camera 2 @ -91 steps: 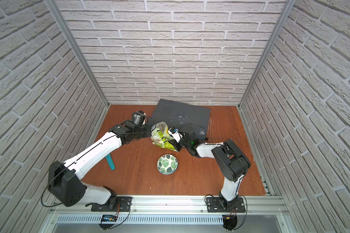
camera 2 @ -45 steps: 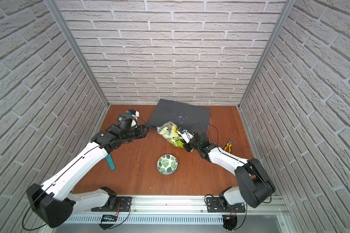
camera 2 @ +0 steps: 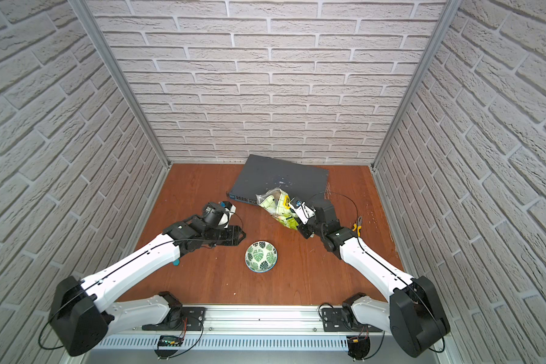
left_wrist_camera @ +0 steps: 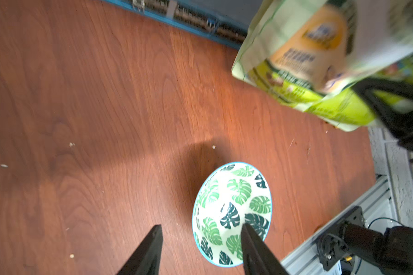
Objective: Pour the oats into the breakfast bowl
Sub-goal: Move the bowl to the center of the board.
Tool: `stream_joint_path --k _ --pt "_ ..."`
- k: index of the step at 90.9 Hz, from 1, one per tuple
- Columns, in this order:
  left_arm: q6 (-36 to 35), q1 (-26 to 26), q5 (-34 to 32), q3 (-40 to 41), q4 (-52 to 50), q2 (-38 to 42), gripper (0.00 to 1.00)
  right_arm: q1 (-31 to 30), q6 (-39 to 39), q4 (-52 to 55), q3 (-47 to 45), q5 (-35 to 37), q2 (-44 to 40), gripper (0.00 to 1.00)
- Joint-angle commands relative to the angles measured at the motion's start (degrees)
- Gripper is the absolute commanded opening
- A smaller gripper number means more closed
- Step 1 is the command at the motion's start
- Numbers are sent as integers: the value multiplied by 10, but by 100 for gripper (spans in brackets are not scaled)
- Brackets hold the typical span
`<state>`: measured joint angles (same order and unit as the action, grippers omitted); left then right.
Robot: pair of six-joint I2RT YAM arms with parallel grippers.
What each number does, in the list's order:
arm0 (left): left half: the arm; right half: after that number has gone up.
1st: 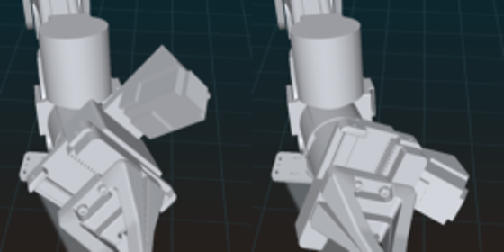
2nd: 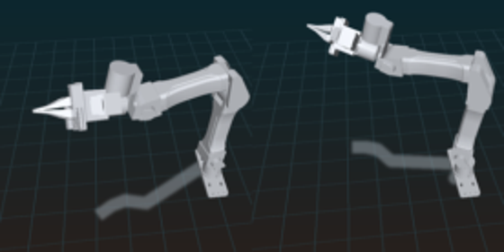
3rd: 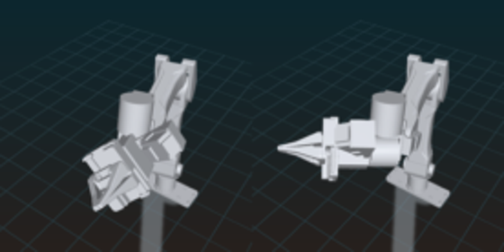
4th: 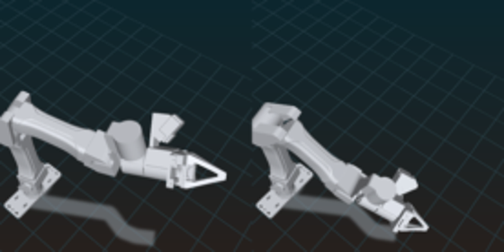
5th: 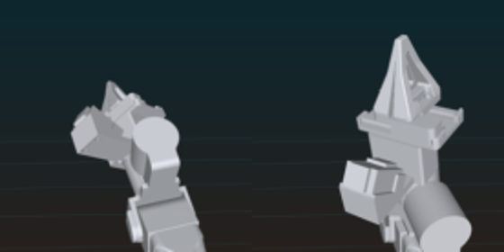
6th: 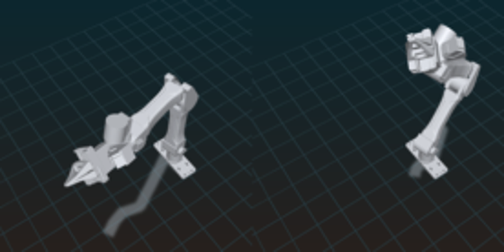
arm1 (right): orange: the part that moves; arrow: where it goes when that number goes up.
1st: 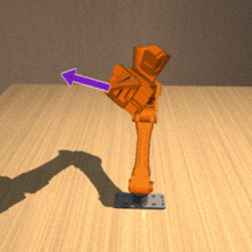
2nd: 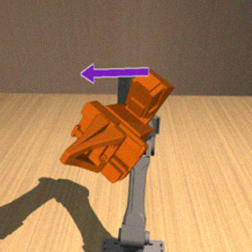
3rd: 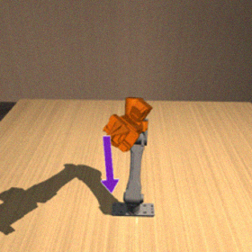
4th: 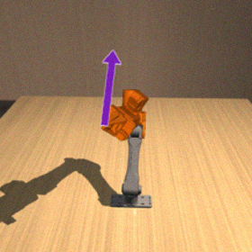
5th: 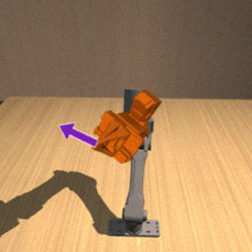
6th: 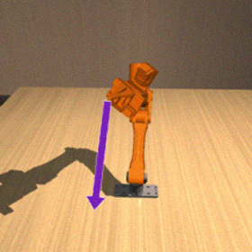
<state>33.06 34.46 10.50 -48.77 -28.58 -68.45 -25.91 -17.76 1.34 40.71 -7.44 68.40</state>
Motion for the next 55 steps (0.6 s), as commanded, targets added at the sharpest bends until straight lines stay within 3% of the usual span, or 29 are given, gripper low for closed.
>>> stream_joint_path --k 1,36,49,55 --pt "23 11 32 24 62 -9 55 12 41 -95 17 -3 -50 3" --pt "42 34 81 77 121 -110 54 46 72 -41 44 -21 -61 3" --pt "42 35 86 79 142 -135 41 46 59 -28 43 -3 -69 3" --pt "45 35 86 80 147 -137 31 46 54 -28 39 0 -75 3"
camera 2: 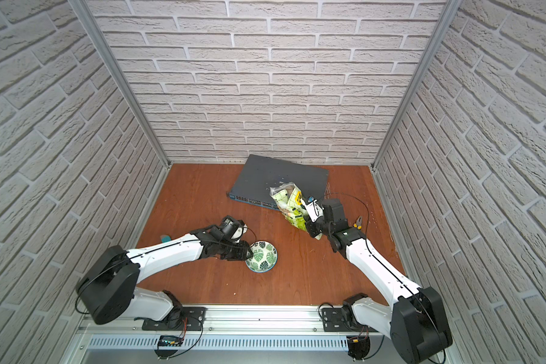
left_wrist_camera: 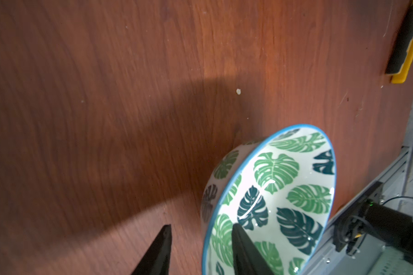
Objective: Pour the oats into the breakfast bowl
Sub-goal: Move the bowl to the center of the board.
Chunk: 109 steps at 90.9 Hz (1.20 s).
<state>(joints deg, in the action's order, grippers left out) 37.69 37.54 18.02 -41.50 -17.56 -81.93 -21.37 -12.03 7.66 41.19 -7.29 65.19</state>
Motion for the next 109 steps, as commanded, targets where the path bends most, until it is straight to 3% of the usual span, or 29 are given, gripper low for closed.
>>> stream_joint_path --k 1,23,45,64,91,109 --pt "-2 4 10 7 36 -3 29 1 -5 -91 34 -2 -45 3" --pt "1 3 -30 -6 9 6 0 -2 -70 -105 7 -1 -85 3" --pt "18 -13 -88 -21 -6 37 0 -41 -158 -95 -3 66 -109 4" --pt "34 -69 -137 -28 4 53 0 -118 -265 -97 0 200 -98 4" --pt "22 -97 -126 -59 50 -20 0 -195 -373 -131 23 342 -36 3" --pt "18 -98 -109 -74 71 -62 0 -207 -397 -138 39 362 -20 4"
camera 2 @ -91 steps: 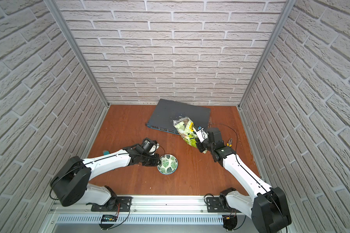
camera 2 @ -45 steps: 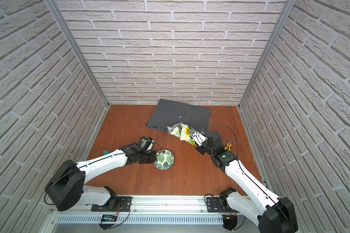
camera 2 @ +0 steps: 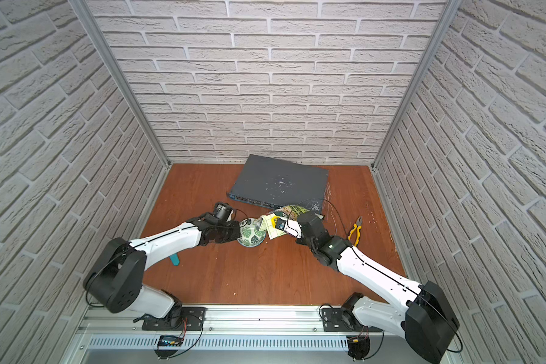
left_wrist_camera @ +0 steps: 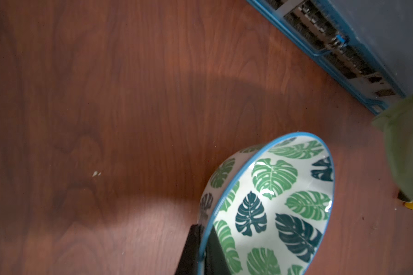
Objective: Pour the oats into the breakfast bowl
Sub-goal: Move the bowl to the center of the board, then pour the oats into the bowl.
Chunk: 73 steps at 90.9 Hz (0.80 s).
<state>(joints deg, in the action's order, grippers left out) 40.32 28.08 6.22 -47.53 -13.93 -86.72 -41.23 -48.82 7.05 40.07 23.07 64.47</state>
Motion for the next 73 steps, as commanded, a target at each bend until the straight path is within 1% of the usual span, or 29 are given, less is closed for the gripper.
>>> stream_joint_path --k 1,7,19,28,40,47,62,73 --pt "-8 -3 9 -14 36 -14 1 -9 -32 -132 50 60 -11 4" --pt "-9 -3 14 -11 41 -12 10 -17 -49 -130 57 76 0 4" --pt "-13 -5 15 -5 31 13 32 -31 -83 -139 71 109 25 4" --pt "-13 -12 14 4 11 44 40 -42 -116 -149 86 135 45 4" --pt "-9 -38 4 25 -22 101 45 -61 -162 -158 109 162 71 4" --pt "-2 -63 -17 39 -49 145 51 -70 -190 -169 119 177 87 4" --pt "8 -128 -51 65 -76 235 53 -94 -271 -183 143 217 127 4" --pt "7 -160 -60 71 -84 269 53 -115 -326 -186 162 238 145 4"
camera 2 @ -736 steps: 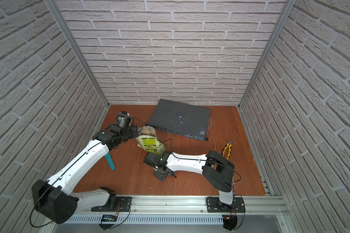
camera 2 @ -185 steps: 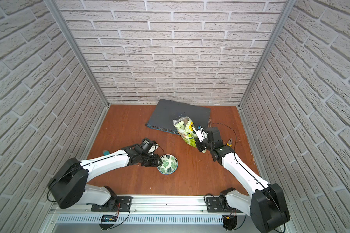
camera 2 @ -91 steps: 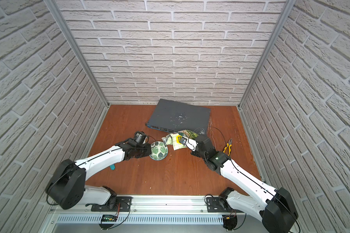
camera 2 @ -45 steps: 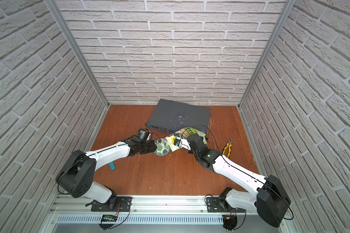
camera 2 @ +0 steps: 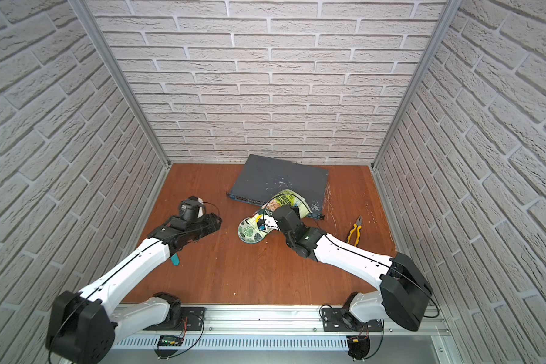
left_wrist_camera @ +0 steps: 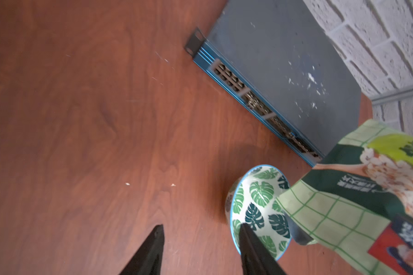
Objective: Pour the oats into the breakfast bowl
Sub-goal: Pour the oats into the bowl.
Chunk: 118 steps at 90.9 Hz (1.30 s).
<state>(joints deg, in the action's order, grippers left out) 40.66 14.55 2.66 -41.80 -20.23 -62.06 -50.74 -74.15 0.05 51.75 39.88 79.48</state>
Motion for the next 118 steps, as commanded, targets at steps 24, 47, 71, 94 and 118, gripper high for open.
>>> stream_joint_path --k 24,47,71,94,118 --pt "-1 -43 -35 17 -20 35 53 -41 -160 -126 76 108 31 4" --pt "1 -44 -32 23 -21 37 53 -44 -203 -148 91 133 60 4" --pt "-1 -48 -37 23 -25 39 54 -45 -245 -189 89 142 76 4" --pt "-2 -49 -37 17 -27 39 54 -44 -242 -188 90 142 79 3" --pt "-3 -49 -35 16 -28 37 55 -38 -270 -214 83 150 82 4"
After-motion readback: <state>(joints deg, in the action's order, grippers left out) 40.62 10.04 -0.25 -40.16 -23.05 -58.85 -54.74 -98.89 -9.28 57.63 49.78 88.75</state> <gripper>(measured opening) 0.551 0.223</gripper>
